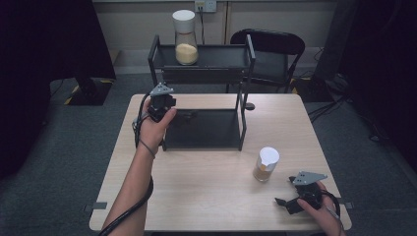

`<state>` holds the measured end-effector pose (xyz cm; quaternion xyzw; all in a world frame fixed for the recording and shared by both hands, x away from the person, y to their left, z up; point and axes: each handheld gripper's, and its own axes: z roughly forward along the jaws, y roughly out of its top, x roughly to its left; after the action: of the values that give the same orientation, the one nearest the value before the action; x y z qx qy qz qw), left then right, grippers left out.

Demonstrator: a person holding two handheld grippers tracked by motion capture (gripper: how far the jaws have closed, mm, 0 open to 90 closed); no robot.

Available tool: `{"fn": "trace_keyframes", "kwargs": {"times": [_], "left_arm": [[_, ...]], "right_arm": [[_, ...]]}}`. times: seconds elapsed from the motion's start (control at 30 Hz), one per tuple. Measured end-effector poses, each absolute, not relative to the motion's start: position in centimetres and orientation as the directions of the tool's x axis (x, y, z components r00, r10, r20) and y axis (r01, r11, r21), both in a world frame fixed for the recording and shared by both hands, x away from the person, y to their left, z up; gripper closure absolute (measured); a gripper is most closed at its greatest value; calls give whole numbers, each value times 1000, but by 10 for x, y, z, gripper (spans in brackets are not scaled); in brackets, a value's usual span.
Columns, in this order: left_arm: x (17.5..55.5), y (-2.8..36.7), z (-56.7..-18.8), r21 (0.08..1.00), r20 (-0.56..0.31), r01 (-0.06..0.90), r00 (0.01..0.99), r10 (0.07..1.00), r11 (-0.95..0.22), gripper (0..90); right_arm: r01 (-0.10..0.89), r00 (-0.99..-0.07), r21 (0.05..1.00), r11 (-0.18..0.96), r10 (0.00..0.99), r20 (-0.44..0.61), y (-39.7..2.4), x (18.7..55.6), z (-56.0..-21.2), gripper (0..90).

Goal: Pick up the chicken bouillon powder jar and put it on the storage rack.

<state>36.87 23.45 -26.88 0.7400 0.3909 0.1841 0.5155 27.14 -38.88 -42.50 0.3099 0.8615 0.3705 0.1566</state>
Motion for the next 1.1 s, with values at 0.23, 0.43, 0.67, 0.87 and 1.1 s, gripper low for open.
{"fn": "trace_keyframes", "kwargs": {"times": [0.23,0.43,0.67,0.87,1.1], "left_arm": [[364,232,-276,899,-129,401,625,770,-175,12],[359,230,-288,900,-132,400,632,764,-175,12],[354,230,-303,889,-143,422,627,766,-179,12],[352,229,-316,880,-144,437,620,771,-186,12],[348,231,-336,875,-154,451,606,781,-177,12]], "right_arm": [[418,-759,735,534,650,-40,-389,271,-425,0],[420,-758,735,533,651,-39,-389,271,-425,0],[419,-759,734,534,650,-40,-389,271,-425,0],[419,-759,734,534,650,-40,-389,271,-425,0],[419,-759,734,534,650,-40,-389,271,-425,0]]}}
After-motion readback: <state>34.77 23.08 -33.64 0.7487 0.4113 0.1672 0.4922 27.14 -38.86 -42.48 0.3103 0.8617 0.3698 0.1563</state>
